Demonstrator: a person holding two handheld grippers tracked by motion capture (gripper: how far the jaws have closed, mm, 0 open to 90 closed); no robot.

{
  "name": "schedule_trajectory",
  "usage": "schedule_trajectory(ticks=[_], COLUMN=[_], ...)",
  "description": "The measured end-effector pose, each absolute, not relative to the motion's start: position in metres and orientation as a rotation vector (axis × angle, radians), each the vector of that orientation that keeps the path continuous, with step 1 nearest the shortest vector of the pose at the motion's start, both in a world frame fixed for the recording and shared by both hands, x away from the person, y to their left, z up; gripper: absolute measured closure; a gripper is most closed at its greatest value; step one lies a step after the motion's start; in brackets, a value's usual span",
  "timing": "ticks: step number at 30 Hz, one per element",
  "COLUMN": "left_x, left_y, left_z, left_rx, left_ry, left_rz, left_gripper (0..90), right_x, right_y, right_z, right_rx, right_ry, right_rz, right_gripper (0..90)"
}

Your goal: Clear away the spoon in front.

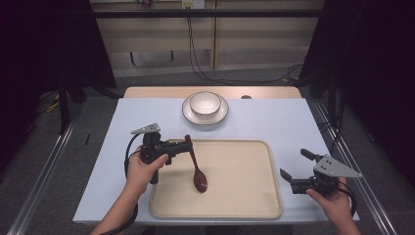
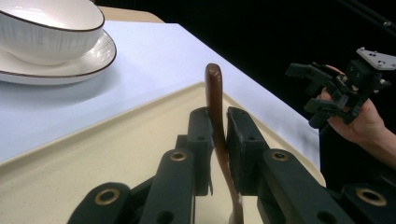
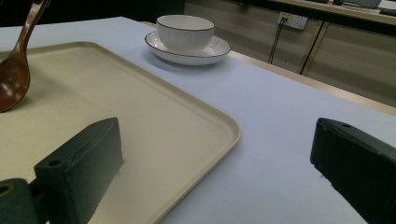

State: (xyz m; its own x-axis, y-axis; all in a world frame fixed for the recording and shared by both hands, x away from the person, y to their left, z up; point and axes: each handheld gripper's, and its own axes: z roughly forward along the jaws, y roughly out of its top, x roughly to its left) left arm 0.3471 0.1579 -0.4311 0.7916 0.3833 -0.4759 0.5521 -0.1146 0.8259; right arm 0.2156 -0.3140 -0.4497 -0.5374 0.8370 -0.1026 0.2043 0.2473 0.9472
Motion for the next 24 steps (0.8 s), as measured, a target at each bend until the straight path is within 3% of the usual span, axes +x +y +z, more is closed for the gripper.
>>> schedule_trajectory(ticks=[24], left_x=[0.3459], left_y=[0.1547], left_z=[-0.436], left_rx=[1.763], left_ry=[0.747], left_rz=[-0.132], left_gripper=[76.6], right_x=[0.2156], right_y=[-0.3138], right_z=[-0.4498], right_rx=[0.945], right_ry=[1.902], right_rz=[1.31], right_gripper=[2.0])
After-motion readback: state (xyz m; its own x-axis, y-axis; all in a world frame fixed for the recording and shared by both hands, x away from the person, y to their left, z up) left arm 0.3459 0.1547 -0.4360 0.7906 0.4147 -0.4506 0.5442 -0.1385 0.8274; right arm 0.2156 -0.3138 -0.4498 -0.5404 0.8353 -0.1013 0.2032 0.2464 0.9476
